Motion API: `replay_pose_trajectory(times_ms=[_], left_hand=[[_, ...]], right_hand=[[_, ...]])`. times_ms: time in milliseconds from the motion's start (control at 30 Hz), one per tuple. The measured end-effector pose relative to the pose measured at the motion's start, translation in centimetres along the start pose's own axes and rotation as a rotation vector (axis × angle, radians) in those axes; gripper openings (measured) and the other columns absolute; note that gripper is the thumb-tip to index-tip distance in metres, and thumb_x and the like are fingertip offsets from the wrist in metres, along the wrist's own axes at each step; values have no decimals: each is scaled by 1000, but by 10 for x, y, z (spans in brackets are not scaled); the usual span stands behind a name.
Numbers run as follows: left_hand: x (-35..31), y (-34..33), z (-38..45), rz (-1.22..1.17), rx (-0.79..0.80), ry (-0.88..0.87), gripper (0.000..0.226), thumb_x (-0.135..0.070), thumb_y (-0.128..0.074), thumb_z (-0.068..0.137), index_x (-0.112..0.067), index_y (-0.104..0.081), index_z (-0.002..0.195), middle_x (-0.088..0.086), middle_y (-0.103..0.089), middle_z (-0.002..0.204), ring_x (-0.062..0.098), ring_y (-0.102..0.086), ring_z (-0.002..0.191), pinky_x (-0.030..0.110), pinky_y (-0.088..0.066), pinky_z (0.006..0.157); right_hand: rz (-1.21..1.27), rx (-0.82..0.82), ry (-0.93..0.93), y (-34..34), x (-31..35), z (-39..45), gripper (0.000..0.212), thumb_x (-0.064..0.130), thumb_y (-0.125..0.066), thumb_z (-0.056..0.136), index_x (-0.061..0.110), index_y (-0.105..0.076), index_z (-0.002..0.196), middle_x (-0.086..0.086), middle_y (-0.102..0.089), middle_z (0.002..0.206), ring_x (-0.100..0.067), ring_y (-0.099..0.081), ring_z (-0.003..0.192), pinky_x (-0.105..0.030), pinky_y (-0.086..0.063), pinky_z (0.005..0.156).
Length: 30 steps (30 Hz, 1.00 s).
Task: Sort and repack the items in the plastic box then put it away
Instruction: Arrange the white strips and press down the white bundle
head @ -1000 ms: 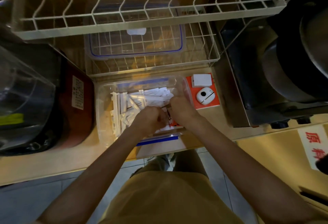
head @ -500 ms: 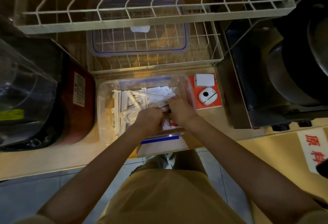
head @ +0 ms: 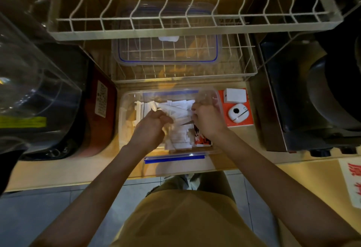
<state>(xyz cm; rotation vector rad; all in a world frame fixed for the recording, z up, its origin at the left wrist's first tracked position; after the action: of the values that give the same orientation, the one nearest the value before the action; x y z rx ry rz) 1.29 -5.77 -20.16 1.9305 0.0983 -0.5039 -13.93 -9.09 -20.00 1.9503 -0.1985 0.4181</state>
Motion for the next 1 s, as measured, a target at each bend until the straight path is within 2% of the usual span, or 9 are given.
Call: replay_pose_trajectory(times_ms=[67,167,300,400,567,667,800,900,1000], left_hand=[[7,0,3,108,15,-1,58,2,-51,79,-29,-49,128,-2,-44,137,20,-38,125,34,-40,98],[8,-4,8,166,23,-71,58,-3,-54,81,-31,-46,131,-1,-39,141,22,-34,128,36,-37,102],[2,-12,11,219,1,-241,43,-10,-66,77,-21,-61,118,9,-56,131,30,-51,118,42,-46,93],[1,-13,13,251,-33,-268,34,-9,-73,69,-18,-71,102,8,-68,116,29,-61,107,41,-52,85],[3,-16,16,277,-66,-299,24,-13,-79,64,-21,-75,86,3,-74,103,23,-66,96,34,-57,78],[-2,-19,17,376,-74,-353,29,-19,-83,57,-27,-73,84,-5,-74,95,18,-66,92,26,-53,73],[-9,-16,18,470,-140,-441,24,-17,-80,59,-24,-71,80,-7,-74,84,16,-62,92,26,-36,79],[-8,-16,19,476,-119,-466,29,-18,-82,58,-25,-72,84,-7,-74,90,15,-67,93,26,-42,82],[-8,-15,21,476,-81,-508,22,-17,-79,60,-26,-73,79,-7,-74,86,15,-68,91,25,-31,81]], right_hand=[[-17,1,11,-1,2,6,24,9,-45,93,3,-57,114,-16,-58,117,-30,-61,99,-36,-51,79],[-25,38,29,-4,6,13,28,17,-47,94,5,-56,118,-15,-53,125,-28,-59,101,-34,-50,81],[-119,80,22,-8,10,14,26,17,-49,92,7,-56,114,-15,-57,117,-32,-57,105,-44,-51,85],[-158,69,34,-9,14,13,21,14,-48,92,9,-57,110,-13,-61,110,-31,-58,103,-46,-47,92],[-111,29,32,-3,11,11,21,11,-46,92,7,-60,107,-14,-64,106,-29,-63,91,-40,-54,75],[-106,-14,-19,3,4,8,20,9,-46,94,8,-65,97,-10,-69,93,-20,-62,77,-27,-43,61],[-50,-72,-40,13,4,3,20,9,-48,93,7,-67,91,-9,-69,87,-21,-64,77,-28,-45,60],[-20,-101,-17,21,5,-4,20,13,-47,92,8,-67,93,-10,-69,86,-24,-64,77,-37,-54,65],[24,-93,-18,25,5,-9,20,16,-49,93,8,-67,95,-10,-69,87,-24,-63,78,-34,-52,64]])
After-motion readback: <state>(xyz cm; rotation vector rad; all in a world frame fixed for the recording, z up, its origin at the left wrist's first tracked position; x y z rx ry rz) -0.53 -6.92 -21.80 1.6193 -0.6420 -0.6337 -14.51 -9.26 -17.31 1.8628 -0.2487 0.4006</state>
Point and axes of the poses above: each hand's wrist, its own z-axis towards the middle knuckle, its own y-axis out of the back of the hand, x = y × z, the point moved 5 cm from there along z, towards the middle knuckle
